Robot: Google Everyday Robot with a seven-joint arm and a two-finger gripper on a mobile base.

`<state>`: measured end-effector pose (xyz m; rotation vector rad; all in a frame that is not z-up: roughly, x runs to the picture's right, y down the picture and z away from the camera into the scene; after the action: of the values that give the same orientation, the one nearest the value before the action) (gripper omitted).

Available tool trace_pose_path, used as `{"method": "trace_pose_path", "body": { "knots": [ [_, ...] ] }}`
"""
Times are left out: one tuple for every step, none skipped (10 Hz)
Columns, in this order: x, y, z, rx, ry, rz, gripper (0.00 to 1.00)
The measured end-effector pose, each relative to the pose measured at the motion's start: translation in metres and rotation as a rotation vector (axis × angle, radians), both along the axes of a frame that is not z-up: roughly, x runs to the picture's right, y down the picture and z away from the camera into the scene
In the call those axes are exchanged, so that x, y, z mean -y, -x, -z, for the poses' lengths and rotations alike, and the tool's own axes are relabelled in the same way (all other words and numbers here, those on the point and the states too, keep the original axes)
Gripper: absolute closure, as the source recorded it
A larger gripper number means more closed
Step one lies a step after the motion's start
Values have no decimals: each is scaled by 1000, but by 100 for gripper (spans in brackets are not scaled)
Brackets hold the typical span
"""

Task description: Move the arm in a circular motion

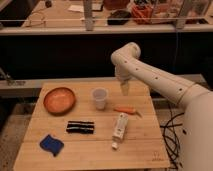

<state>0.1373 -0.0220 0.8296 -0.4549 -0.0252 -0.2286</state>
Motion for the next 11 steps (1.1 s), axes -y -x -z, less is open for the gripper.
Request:
{"method": "trace_pose_path", "body": {
  "knots": [
    [-6,-25,3,-25,7,-37,20],
    [-17,-52,8,-49,16,-73,20],
    [-29,-72,16,-65,22,-101,20],
    [-54,-94,32,-79,31,-133,20],
    [-69,-101,43,-81,37,-148,20],
    [-90,-109,59,-87,42,-161,20],
    [-110,-110,75,-85,47,-169,20],
    [-130,-105,93,-81,54,-172,20],
    [-147,-96,109,-73,62,-165,20],
    [-163,-83,124,-59,71,-152,20],
    [-176,-63,136,-40,81,-134,20]
  ]
}}
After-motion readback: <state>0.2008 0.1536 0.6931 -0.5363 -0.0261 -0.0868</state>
